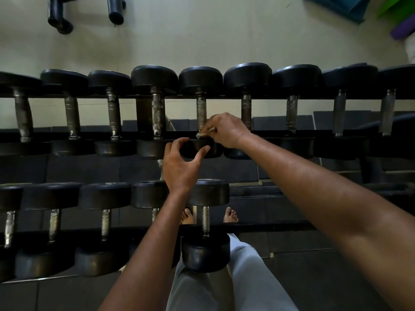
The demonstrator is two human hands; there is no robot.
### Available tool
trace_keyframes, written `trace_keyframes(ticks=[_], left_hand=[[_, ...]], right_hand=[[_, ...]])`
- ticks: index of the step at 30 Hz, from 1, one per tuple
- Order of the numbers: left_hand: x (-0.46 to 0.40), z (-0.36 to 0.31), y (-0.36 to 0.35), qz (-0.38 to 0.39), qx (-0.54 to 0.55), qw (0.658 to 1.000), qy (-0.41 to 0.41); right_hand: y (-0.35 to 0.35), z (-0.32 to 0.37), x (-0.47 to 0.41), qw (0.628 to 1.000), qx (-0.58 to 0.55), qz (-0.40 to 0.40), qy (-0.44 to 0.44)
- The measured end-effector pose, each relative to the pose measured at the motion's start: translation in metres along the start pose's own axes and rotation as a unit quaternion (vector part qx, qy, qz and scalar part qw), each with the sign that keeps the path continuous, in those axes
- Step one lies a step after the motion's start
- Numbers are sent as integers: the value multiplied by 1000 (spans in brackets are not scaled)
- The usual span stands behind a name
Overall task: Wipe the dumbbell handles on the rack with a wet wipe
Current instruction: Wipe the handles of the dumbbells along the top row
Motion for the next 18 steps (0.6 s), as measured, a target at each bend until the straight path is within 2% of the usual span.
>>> trace_keyframes(ticks=[2, 4, 6, 12, 14, 16, 18], left_hand=[[0, -1, 1, 0, 0, 1000, 5], [0, -2, 2, 2, -1, 1000, 9], [-1, -2, 3, 5, -3, 1000, 12], [-1, -1, 1, 8, -7, 1000, 15], [0, -1, 1, 8, -7, 1000, 15], [0, -1, 1, 7, -5, 1000, 15], [0, -1, 1, 7, -6, 1000, 16]], right_hand=[[3, -15, 2, 993, -104, -5, -57], [4, -35, 7, 969, -210, -36, -123], [-4, -46, 11, 960, -221, -39, -167], [-26, -52, 2, 944, -219, 24, -244], [-30, -57, -3, 927, -260, 28, -270], [-31, -61, -5, 889, -351, 12, -294], [-26, -64, -15, 865, -413, -14, -286]])
Point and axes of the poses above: each hand's wrist, its own x-axis away from the middle knuckle, its own y-axis out of the back of the hand, z = x × y, the point moved 10 cm from there along -x, towards the middle knuckle, and after that the axes turned 5 degrees about z, right-handed, at the moved point
